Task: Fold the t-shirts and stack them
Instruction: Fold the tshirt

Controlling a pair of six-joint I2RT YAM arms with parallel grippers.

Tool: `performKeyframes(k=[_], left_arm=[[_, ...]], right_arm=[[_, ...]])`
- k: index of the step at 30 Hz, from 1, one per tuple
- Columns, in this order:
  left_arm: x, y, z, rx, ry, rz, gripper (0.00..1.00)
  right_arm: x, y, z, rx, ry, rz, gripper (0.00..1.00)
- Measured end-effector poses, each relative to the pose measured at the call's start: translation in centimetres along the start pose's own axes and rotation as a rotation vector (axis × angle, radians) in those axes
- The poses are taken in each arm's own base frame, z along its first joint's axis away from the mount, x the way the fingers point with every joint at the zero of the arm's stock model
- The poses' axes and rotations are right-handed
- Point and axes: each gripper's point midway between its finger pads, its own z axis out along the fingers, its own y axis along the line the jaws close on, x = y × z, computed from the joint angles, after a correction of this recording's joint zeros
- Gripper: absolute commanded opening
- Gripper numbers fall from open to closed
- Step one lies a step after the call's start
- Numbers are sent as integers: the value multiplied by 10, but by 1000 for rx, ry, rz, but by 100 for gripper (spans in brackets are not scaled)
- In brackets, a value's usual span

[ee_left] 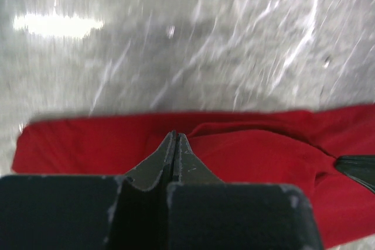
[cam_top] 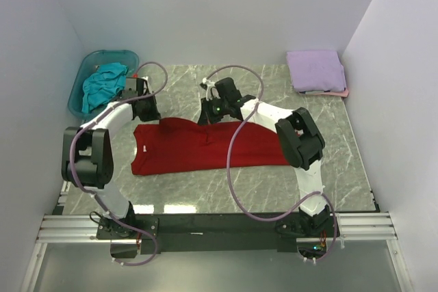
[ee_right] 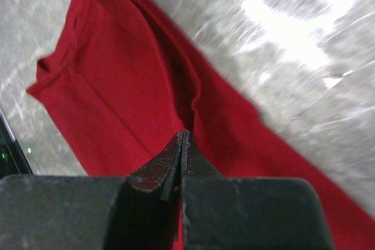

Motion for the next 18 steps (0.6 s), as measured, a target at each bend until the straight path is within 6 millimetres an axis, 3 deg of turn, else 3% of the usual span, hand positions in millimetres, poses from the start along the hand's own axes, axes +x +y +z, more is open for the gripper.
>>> performKeyframes(k=[11, 18], left_arm=[[55, 12, -28, -36, 63, -88, 1], [74, 23, -38, -85, 69, -122, 1]], right_arm=[[37, 13, 2, -11, 102, -24, 0], [49, 12, -8, -2, 127, -32, 0]])
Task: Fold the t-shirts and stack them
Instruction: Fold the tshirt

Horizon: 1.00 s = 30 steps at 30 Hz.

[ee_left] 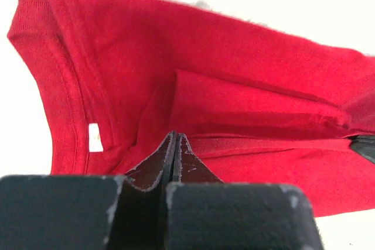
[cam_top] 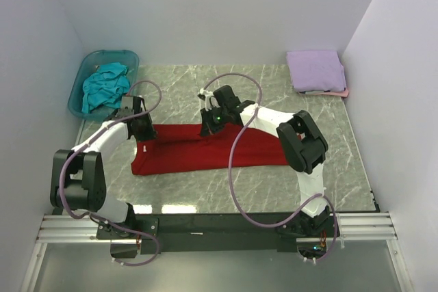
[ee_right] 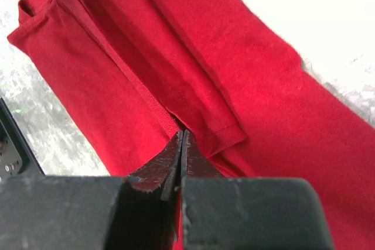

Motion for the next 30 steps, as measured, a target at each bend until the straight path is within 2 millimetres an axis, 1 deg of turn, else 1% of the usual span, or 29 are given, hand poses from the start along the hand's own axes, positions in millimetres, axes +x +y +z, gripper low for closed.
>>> performKeyframes(k=[5, 11, 13, 14, 15, 17, 18, 19, 20, 21, 22, 23, 24, 25, 27, 30], left_arm=[[7, 4, 0, -14, 14, -9, 1], [19, 9, 2, -26, 40, -35, 1], [22, 10, 2, -32, 52, -47, 1], [25, 11, 2, -37, 59, -51, 3], [26, 12, 2, -39, 63, -53, 3], [28, 13, 2, -44, 69, -60, 11], [30, 13, 2, -47, 72, -66, 15], [31, 14, 1, -51, 74, -69, 24], [32, 15, -1, -57, 74, -70, 30], [32, 15, -3, -57, 71, -72, 36], [32, 15, -6, -55, 67, -74, 49], [31, 14, -11, -49, 56, -75, 55], [30, 12, -15, -41, 45, -79, 59], [29, 10, -21, -33, 32, -84, 65], [25, 5, -34, -6, -7, -91, 70], [21, -1, -52, 33, -66, -110, 69]], right_arm=[[4, 1, -4, -1, 7, -9, 0], [16, 5, -4, -15, 38, -13, 0], [20, 6, -3, -19, 50, -9, 2], [21, 7, -3, -22, 54, -8, 6], [22, 8, -3, -25, 59, -8, 8], [25, 11, -3, -35, 67, -10, 13], [25, 12, -3, -39, 71, -10, 19], [27, 14, -3, -42, 77, -10, 21], [29, 15, -3, -44, 83, -11, 22], [31, 15, -3, -46, 89, -11, 27], [33, 16, -4, -48, 96, -11, 29], [34, 17, -5, -49, 102, -14, 31], [37, 18, -6, -50, 111, -16, 34], [39, 20, -9, -51, 120, -18, 34], [40, 26, -15, -53, 126, -26, 34], [35, 35, -24, -63, 108, -44, 35]])
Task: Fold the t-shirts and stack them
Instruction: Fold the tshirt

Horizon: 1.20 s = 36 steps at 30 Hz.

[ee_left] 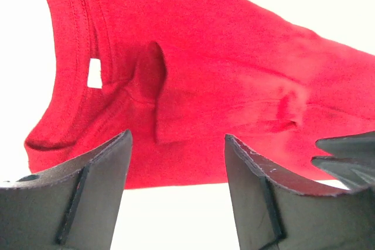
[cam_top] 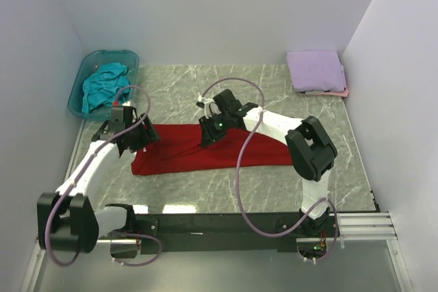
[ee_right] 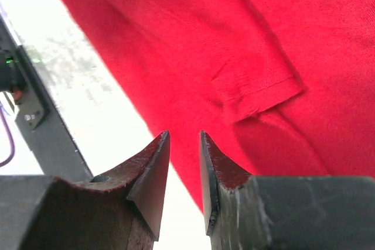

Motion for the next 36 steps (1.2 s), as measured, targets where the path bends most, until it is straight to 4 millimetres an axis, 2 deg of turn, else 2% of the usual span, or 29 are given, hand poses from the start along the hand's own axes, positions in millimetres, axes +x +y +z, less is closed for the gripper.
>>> performKeyframes(k=[3, 6, 8, 9, 11, 15, 21, 26, 29, 32, 33, 36], left_arm=[[-3, -5, -11, 30, -42, -32, 66], [-1, -8, -12, 46, -46, -70, 62], [3, -9, -8, 47, -28, -97, 55], [6, -11, -5, 48, -13, -102, 46], [9, -15, 3, 53, 8, -114, 39], [18, -19, 27, 44, 79, -133, 22], [12, -18, 71, -11, 132, -164, 14], [12, -9, 96, -75, 154, -194, 16], [7, -9, 98, -86, 139, -203, 18], [4, -11, 99, -86, 136, -215, 31], [2, -13, 100, -83, 133, -216, 38], [-4, -17, 98, -86, 114, -199, 51]], right_arm=[[-7, 9, -13, -1, -31, -14, 35], [-17, 13, -22, 16, -67, -15, 34], [-21, 13, -24, 18, -82, -6, 34], [-22, 13, -24, 17, -88, 2, 34], [-23, 15, -23, 4, -89, 23, 33], [-31, 21, -10, -62, -104, 80, 33], [-24, 13, 28, -144, -74, 195, 32], [-4, -8, 55, -172, -36, 315, 31], [4, -18, 52, -205, -33, 383, 31], [3, -29, 45, -200, -42, 402, 32], [4, -30, 43, -196, -40, 402, 32], [8, -32, 31, -146, -41, 381, 34]])
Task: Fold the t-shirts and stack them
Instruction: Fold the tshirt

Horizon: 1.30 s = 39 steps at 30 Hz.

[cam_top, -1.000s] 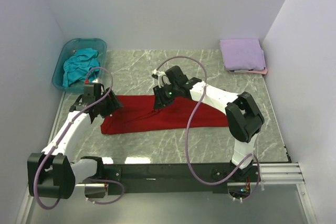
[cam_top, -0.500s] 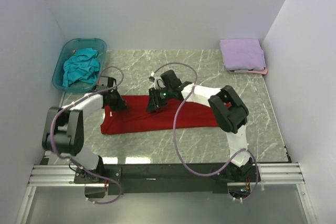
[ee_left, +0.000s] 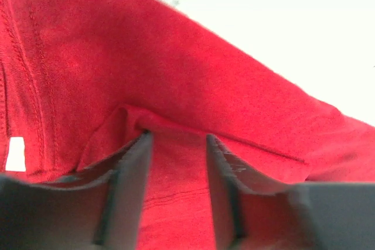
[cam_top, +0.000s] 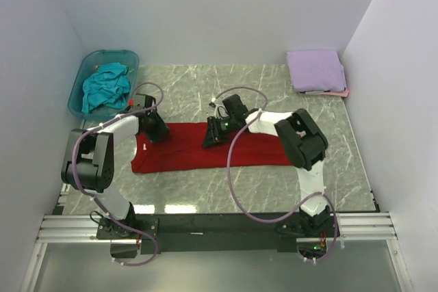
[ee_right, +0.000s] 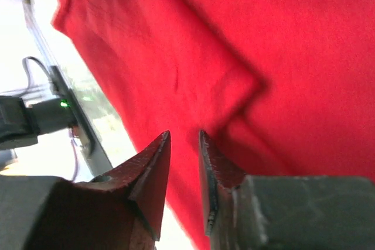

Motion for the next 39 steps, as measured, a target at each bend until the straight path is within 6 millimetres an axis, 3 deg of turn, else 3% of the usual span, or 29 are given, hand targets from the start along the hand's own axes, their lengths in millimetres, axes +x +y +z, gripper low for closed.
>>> performKeyframes(k=[2, 3, 6, 10, 14, 19, 26, 31, 35, 39], left_arm=[[-4, -5, -4, -16, -21, 23, 55], [-7, -7, -8, -26, -39, 37, 64], [-12, -21, -27, -29, -91, 78, 73], [-7, -42, -65, 8, -161, 117, 74], [5, -50, -83, 43, -179, 114, 73], [38, -22, -60, -29, -90, 91, 74], [62, 0, -17, -147, 39, 93, 74], [38, -29, 5, -177, 52, 150, 75], [8, -64, 31, -163, 38, 255, 78], [-25, -106, 58, -107, 4, 376, 82]], right_arm=[[2, 1, -15, 59, -13, -27, 42], [2, 3, -24, 94, -25, -44, 44], [-3, 6, -52, 203, -73, -107, 45], [-5, -3, -85, 367, -126, -163, 46], [17, -36, -105, 553, -99, -155, 47], [48, -70, -119, 709, -18, -132, 47], [71, -76, -111, 756, 76, -153, 48], [86, -63, -98, 732, 133, -204, 49], [102, -46, -85, 676, 189, -235, 49], [117, -17, -57, 584, 278, -277, 49]])
